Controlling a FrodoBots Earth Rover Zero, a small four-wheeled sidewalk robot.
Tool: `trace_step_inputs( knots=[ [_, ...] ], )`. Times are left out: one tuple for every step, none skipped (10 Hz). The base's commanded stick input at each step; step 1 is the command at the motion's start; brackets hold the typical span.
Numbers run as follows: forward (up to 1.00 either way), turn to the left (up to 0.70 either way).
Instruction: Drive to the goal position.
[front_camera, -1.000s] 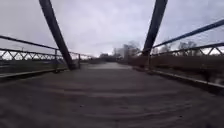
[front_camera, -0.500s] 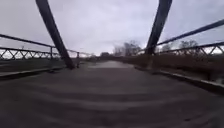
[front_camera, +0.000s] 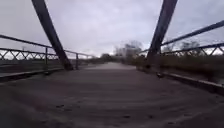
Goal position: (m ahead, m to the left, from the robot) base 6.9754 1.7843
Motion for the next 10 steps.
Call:
trace_step_inputs(
  knots=[
    [1.0,0.0],
    [1.0,0.0],
    [1.0,0.0],
    [1.0,0.0],
    [1.0,0.0],
    [1.0,0.0],
    [1.0,0.0],
    [1.0,0.0],
    [1.0,0.0],
    [1.0,0.0]
  ],
)
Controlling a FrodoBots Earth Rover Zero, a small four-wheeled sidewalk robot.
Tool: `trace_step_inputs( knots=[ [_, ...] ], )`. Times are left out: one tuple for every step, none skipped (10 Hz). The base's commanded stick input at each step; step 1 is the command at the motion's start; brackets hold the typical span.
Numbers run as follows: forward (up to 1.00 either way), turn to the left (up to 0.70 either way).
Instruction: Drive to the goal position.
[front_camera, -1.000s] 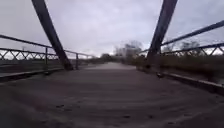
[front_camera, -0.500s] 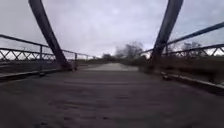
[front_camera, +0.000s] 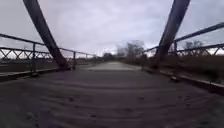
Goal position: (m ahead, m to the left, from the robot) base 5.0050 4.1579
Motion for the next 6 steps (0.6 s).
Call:
trace_step_inputs(
  knots=[
    [1.0,0.0],
    [1.0,0.0],
    [1.0,0.0],
    [1.0,0.0],
    [1.0,0.0],
    [1.0,0.0]
  ],
)
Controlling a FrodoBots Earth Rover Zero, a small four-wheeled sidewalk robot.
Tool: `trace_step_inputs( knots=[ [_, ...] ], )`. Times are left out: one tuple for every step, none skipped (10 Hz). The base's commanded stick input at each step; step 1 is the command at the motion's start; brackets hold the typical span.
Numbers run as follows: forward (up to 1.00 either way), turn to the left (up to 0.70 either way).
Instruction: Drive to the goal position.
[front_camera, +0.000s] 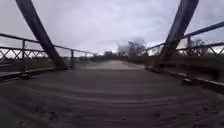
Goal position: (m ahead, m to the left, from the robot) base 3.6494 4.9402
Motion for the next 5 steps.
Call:
trace_step_inputs(
  knots=[
    [1.0,0.0],
    [1.0,0.0],
    [1.0,0.0],
    [1.0,0.0],
    [1.0,0.0]
  ],
)
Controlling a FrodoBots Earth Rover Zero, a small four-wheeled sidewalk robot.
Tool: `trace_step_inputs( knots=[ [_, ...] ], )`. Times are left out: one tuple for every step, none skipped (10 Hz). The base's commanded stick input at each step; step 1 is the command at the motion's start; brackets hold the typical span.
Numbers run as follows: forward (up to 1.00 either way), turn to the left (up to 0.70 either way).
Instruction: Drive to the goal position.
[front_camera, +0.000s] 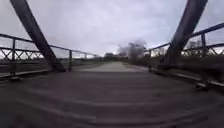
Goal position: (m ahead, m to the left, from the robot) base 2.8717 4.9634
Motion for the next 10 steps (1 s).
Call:
trace_step_inputs(
  knots=[
    [1.0,0.0],
    [1.0,0.0],
    [1.0,0.0],
    [1.0,0.0],
    [1.0,0.0],
    [1.0,0.0],
    [1.0,0.0],
    [1.0,0.0],
    [1.0,0.0],
    [1.0,0.0]
  ],
)
